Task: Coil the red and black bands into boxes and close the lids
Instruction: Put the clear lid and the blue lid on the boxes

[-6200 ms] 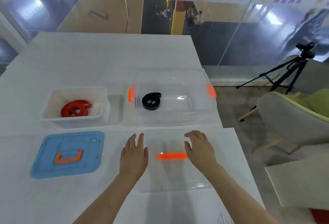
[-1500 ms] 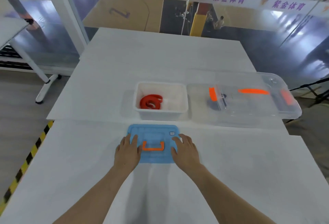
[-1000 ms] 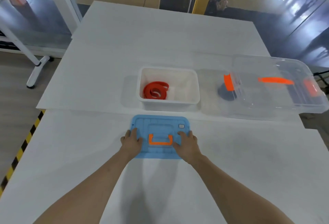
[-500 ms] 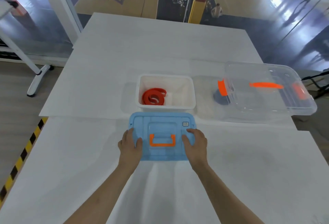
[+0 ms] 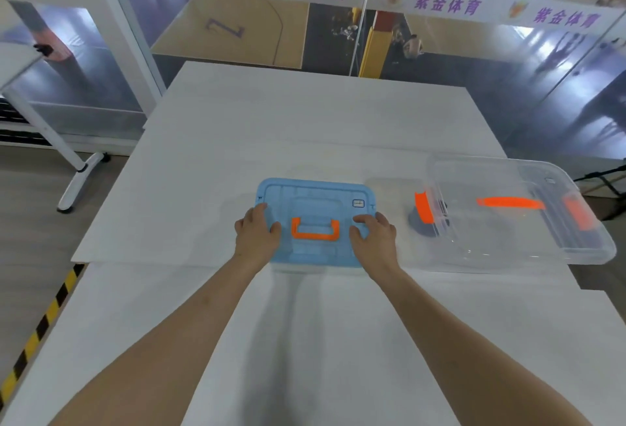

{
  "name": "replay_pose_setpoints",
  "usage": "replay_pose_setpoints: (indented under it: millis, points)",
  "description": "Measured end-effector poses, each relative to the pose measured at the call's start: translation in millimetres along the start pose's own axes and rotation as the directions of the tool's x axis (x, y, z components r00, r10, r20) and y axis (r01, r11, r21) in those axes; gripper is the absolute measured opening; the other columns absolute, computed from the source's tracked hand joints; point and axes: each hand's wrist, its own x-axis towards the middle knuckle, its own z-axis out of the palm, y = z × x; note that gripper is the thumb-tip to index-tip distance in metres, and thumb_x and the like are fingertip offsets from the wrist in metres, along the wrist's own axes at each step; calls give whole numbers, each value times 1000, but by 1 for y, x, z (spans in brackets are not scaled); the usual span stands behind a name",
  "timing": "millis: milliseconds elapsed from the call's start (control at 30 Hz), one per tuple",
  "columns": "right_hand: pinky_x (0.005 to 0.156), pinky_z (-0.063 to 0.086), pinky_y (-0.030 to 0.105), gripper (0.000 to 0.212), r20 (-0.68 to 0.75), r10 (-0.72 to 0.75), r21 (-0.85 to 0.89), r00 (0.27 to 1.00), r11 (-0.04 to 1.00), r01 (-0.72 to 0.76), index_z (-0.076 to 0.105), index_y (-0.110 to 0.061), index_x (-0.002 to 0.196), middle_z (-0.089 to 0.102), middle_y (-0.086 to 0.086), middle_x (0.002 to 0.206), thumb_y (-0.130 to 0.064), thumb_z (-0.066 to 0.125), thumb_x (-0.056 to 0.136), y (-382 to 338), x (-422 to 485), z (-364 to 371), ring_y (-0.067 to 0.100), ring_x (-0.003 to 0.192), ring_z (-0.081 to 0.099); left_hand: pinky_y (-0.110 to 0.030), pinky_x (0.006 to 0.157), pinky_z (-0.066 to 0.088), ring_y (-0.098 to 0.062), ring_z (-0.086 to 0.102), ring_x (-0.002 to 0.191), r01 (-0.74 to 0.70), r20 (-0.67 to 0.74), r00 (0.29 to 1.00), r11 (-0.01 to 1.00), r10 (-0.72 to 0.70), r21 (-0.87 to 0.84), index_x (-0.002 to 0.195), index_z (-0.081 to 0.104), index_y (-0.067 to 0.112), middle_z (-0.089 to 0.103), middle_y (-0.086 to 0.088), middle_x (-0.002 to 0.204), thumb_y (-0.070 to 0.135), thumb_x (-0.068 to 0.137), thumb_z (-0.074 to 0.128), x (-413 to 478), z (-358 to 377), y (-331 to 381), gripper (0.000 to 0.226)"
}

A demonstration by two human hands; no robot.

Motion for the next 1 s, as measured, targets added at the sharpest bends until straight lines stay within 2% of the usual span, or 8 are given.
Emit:
replay_pose_setpoints:
  millis: [167, 267, 333, 467, 567, 733, 900, 1000]
  points:
    - [114, 42, 48, 40, 97, -28, -130, 995, 991, 41, 61, -22, 139, 42, 11, 154, -31, 58, 100, 2, 35, 10, 34, 140, 35, -48, 114, 36, -39, 26, 145, 45, 110, 992, 992, -58, 122, 161, 27, 20, 33, -13, 159, 41, 102, 56, 40, 11, 8, 69]
    - [115, 41, 49, 43, 150, -101, -255, 984, 957, 137, 61, -25, 139, 38, 11, 158, -40, 58, 100, 10, 43, 15, 37, 139, 36, -50, 108, 44, -40, 33, 138, 16, 130, 990, 971, -49, 239, 157, 28, 17, 38, -15, 148, 54, 96, 62, 48, 16, 3, 79]
    - [116, 40, 50, 47, 183, -119, -315, 976, 933, 173, 60, -26, 140, 34, 13, 162, -47, 59, 98, 13, 46, 18, 38, 141, 35, -51, 106, 45, -41, 33, 137, -5, 135, 990, 965, -31, 264, 156, 27, 13, 37, -16, 147, 55, 94, 65, 49, 19, -3, 84]
    - [123, 33, 50, 61, 230, -136, -409, 964, 885, 222, 49, -29, 150, 18, 16, 171, -58, 56, 98, 20, 41, 22, 39, 150, 26, -51, 113, 41, -41, 32, 141, -47, 133, 991, 937, 1, 347, 157, 23, 11, 21, -18, 161, 55, 94, 67, 49, 27, -17, 88]
    - [126, 28, 49, 64, 252, -139, -444, 958, 863, 242, 44, -29, 156, 11, 18, 173, -59, 53, 100, 21, 38, 19, 39, 154, 20, -49, 122, 28, -41, 31, 147, -80, 121, 992, 905, 32, 417, 160, 20, 13, 10, -21, 168, 62, 97, 57, 45, 28, -23, 88]
    - [126, 29, 48, 66, 284, -119, -466, 951, 850, 246, 39, -30, 158, 8, 20, 173, -62, 49, 101, 14, 36, 14, 38, 157, 14, -56, 129, 9, -35, 3, 161, -95, 168, 986, 877, 16, 471, 165, 8, 16, -10, -17, 173, 67, 100, 43, 43, 24, -21, 90]
    - [124, 33, 50, 67, 308, -71, -488, 949, 844, 221, 38, -31, 158, 7, 17, 173, -64, 48, 100, 7, 32, 8, 36, 157, 14, -58, 128, 13, -37, 3, 160, -109, 186, 982, 860, 17, 499, 162, 14, 17, -4, -19, 173, 70, 97, 47, 42, 15, -14, 90]
    - [122, 34, 51, 67, 318, -55, -497, 946, 840, 216, 40, -31, 156, 12, 16, 171, -65, 49, 98, 1, 28, 3, 35, 156, 18, -59, 126, 13, -39, -3, 160, -85, 190, 982, 848, -19, 523, 159, 20, 19, -6, -23, 172, 71, 96, 47, 35, 10, -8, 86]
